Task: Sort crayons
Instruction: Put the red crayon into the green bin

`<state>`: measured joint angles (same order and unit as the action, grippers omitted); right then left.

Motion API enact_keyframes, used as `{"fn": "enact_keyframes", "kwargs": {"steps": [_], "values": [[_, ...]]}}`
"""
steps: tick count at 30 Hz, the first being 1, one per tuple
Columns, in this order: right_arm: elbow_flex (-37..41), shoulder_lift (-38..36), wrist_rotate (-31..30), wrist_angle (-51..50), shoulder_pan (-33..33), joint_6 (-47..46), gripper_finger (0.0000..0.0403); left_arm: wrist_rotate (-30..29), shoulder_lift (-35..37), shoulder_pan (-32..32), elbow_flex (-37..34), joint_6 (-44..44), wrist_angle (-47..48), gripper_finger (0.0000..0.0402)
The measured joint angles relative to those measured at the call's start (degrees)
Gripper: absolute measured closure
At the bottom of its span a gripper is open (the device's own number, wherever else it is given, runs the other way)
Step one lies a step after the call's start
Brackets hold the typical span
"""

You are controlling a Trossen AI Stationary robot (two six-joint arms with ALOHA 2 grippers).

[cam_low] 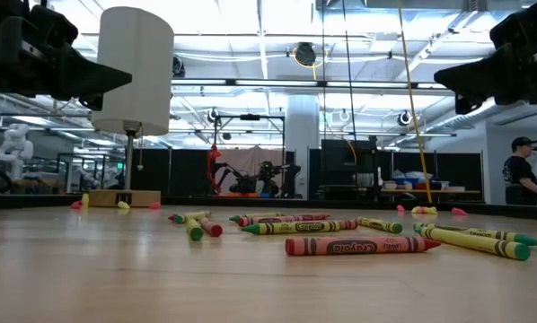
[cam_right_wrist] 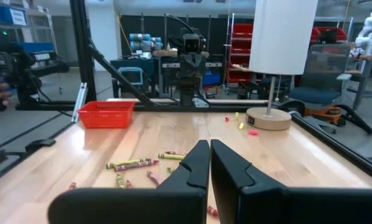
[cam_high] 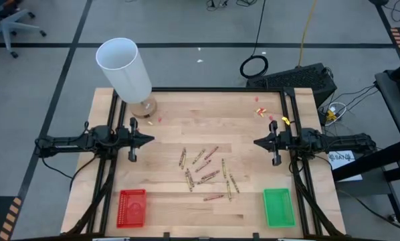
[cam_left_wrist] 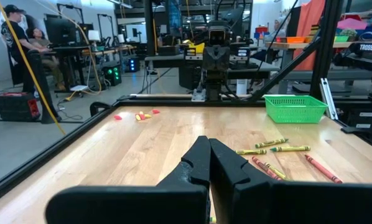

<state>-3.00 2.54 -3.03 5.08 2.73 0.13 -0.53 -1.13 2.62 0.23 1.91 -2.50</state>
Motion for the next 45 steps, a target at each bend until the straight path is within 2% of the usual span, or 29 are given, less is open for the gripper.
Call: {"fn": "enact_keyframes", "kwargs": {"steps": [8, 20, 28, 38, 45], "values": [[-6.4, 6.3, 0.0, -1.4, 0.0, -2.7, 0.0403, -0.2, 0.0, 0.0, 0.0, 0.0, 0.0, 0.0402], [-24.4, 20.7, 0.1, -11.0, 0.0, -2.5, 0.0403, -1.4, 0.0, 0.0, 0.0, 0.0, 0.0, 0.0402], [-34.7, 25.8, 0.1, -18.2, 0.0, -2.5, 0.0403, -1.5, 0.0, 0.0, 0.0, 0.0, 0.1, 0.0402], [-41.0, 29.0, 0.1, -21.2, 0.0, -2.5, 0.0403, -1.5, 0.0, 0.0, 0.0, 2.8, 0.5, 0.0402], [-41.7, 31.7, 0.1, -22.4, 0.0, -4.2, 0.0403, -1.5, 0.0, 0.0, 0.0, 3.2, 0.5, 0.0402]]}}
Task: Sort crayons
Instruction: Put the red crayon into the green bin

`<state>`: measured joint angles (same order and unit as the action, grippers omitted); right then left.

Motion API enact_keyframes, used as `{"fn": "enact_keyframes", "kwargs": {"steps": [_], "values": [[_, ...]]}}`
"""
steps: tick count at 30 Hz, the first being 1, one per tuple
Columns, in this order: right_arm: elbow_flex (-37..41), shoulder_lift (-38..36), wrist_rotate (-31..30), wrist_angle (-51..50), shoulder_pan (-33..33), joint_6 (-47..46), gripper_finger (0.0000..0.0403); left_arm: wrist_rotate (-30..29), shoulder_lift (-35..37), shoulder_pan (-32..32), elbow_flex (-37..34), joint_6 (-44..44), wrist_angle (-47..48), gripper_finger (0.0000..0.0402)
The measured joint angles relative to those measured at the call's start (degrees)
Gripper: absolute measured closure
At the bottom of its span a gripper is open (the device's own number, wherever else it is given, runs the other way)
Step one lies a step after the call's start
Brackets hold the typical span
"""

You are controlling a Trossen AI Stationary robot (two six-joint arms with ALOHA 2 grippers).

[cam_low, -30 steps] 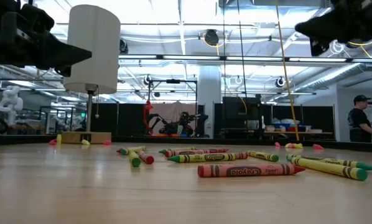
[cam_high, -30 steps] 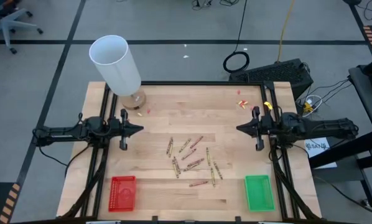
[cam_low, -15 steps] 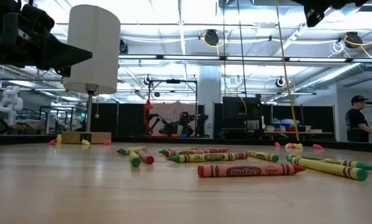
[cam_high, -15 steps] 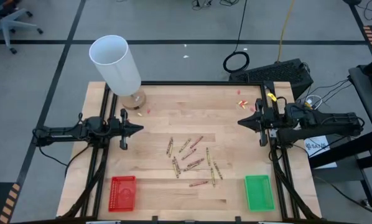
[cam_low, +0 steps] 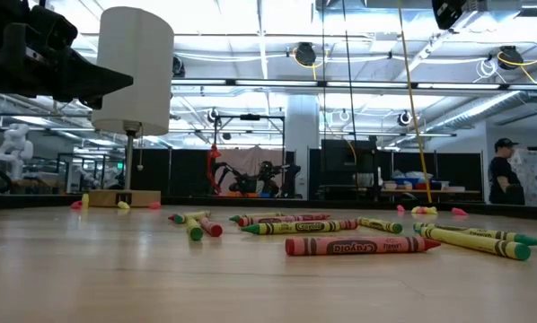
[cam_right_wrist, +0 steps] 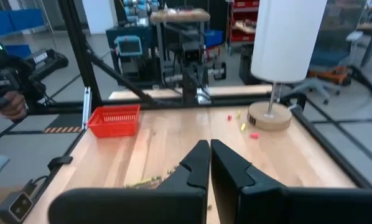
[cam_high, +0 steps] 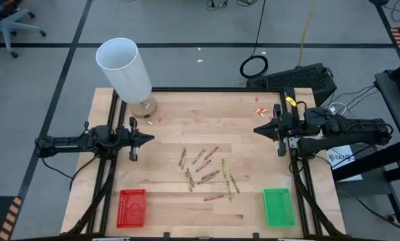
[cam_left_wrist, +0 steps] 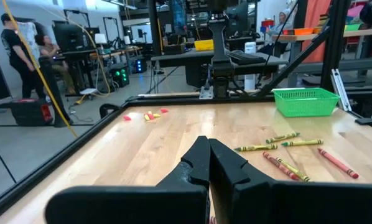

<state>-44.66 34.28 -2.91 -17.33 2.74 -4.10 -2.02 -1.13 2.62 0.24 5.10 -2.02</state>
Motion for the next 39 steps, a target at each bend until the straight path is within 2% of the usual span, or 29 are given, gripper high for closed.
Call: {"fn": "enact_keyframes", "kwargs": {"steps": [8, 20, 29, 39], "values": [[0.0, 3.4, 0.0, -1.5, 0.0, -2.7, 0.0403, -0.9, 0.0, 0.0, 0.0, -0.3, 0.3, 0.0402], [0.0, 7.5, -0.1, -1.4, 0.0, -1.0, 0.0403, -3.0, -0.2, 0.0, 1.4, -3.2, 1.9, 0.0402], [0.0, 8.1, -0.2, -1.0, 0.0, -0.8, 0.0403, -3.2, -4.1, 0.0, 10.8, -3.1, 6.0, 0.0402], [0.0, 9.0, -0.2, -3.8, 0.0, -0.8, 0.0403, -2.5, -16.1, 0.0, 21.9, -3.1, 9.5, 0.0402]]}}
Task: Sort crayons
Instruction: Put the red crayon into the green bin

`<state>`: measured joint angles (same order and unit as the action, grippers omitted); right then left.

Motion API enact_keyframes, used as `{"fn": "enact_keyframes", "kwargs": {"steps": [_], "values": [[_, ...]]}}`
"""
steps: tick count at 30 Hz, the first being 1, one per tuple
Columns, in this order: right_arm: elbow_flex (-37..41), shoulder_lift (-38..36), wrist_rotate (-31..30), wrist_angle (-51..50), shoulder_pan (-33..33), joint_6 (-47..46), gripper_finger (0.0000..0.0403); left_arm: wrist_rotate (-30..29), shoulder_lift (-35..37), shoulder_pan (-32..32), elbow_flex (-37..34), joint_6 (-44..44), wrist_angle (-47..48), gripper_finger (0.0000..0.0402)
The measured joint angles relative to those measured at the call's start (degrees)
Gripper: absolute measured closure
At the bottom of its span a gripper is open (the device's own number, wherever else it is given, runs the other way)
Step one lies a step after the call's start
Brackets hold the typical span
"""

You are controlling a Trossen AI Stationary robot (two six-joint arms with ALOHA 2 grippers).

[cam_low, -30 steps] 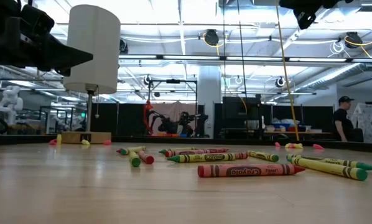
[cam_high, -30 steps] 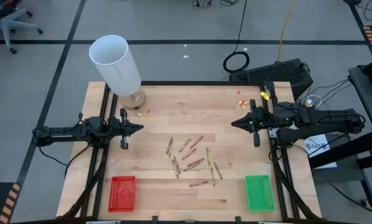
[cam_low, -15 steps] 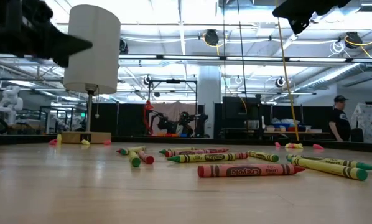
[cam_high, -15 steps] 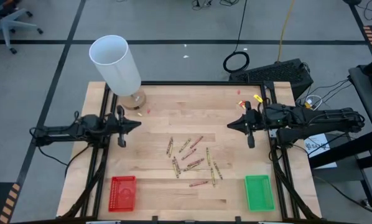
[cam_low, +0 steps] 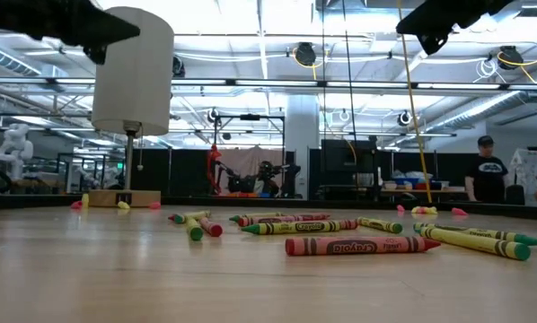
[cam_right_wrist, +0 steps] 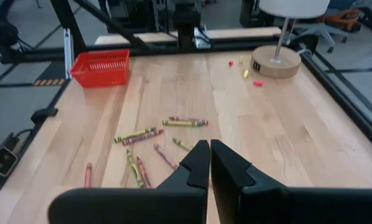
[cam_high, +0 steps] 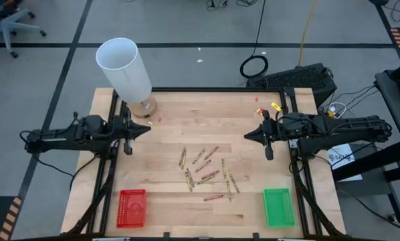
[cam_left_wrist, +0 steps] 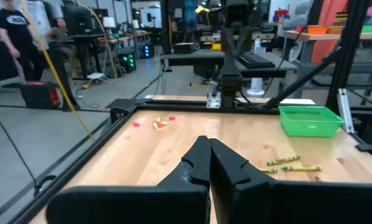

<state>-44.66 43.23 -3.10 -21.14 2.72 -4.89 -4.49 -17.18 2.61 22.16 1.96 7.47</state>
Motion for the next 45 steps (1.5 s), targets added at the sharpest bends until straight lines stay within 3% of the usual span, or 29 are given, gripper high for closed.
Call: {"fn": "enact_keyframes", "kwargs": {"steps": [9, 15, 24, 37, 45], "values": [[0.0, 2.9, 0.1, -1.1, 0.0, -0.9, 0.0403, 1.6, -15.2, 0.0, 8.2, 2.7, 4.2, 0.0402], [0.0, 5.3, 0.2, -2.0, 0.0, -3.4, 0.0403, 7.3, -21.4, 0.0, 9.4, 6.3, 3.1, 0.0401], [0.0, 10.9, 0.2, -1.7, 0.0, -3.5, 0.0403, 7.4, -28.0, -0.2, 9.6, -2.1, 1.0, 0.0401], [0.0, 23.7, 0.2, 3.0, 0.1, -3.4, 0.0403, -6.7, -44.4, -8.3, 9.6, -15.3, 0.2, 0.0396], [0.0, 30.6, 0.2, 8.5, 0.1, -1.6, 0.0403, -15.4, -53.4, -15.0, 9.5, -22.1, -6.7, 0.0318]]}}
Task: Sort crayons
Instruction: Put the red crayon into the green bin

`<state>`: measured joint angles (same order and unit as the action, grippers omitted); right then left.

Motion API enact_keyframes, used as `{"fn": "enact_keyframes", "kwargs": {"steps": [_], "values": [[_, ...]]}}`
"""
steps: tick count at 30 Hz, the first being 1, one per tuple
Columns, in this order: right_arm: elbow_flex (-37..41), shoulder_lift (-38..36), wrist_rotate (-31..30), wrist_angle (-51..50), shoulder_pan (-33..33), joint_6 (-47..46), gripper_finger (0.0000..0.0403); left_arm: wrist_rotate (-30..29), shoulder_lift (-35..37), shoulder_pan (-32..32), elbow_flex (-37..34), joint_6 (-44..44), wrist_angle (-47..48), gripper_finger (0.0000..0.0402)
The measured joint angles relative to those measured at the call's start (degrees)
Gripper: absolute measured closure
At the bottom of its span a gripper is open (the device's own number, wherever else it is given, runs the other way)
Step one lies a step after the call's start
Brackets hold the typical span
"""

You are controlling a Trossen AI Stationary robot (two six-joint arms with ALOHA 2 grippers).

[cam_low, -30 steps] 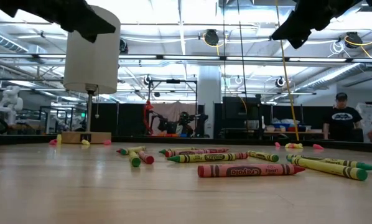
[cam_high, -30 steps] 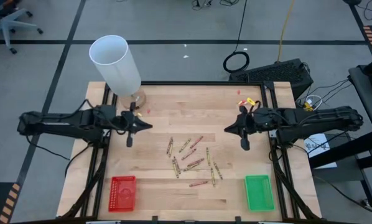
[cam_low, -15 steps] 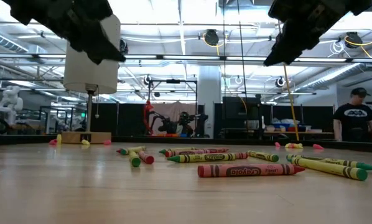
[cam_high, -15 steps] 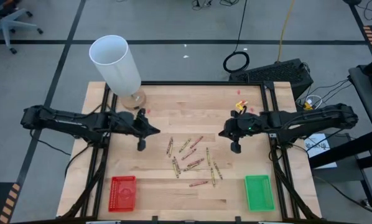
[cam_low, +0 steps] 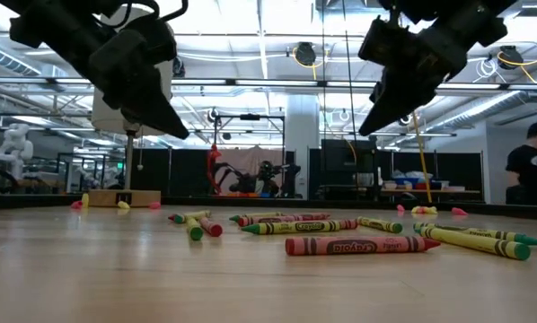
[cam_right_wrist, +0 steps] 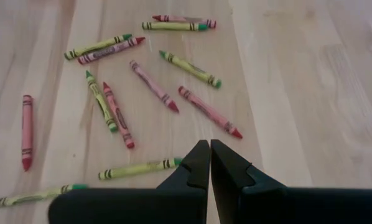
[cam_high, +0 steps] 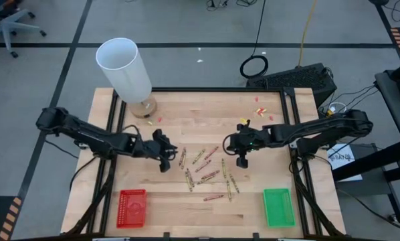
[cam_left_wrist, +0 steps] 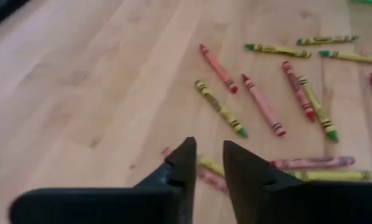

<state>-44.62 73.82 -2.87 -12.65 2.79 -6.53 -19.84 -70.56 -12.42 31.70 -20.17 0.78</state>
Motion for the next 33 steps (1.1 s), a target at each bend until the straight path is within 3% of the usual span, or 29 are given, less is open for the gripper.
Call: {"fn": "enact_keyframes", "kwargs": {"steps": [7, 19, 33], "values": [[0.0, 3.1, 0.2, 4.3, 0.0, 1.7, 0.0403, -5.6, -8.4, -5.3, 1.2, -8.3, -3.9, 0.0255], [0.0, 6.2, 0.2, 6.0, 1.4, 3.4, 0.0403, -15.8, -20.7, -10.6, 6.2, -20.2, -2.8, 0.0252], [0.1, 7.2, 0.1, 11.6, 3.4, 6.2, 0.0403, -17.8, -25.8, -10.4, 7.0, -24.6, -0.4, 0.0252]]}}
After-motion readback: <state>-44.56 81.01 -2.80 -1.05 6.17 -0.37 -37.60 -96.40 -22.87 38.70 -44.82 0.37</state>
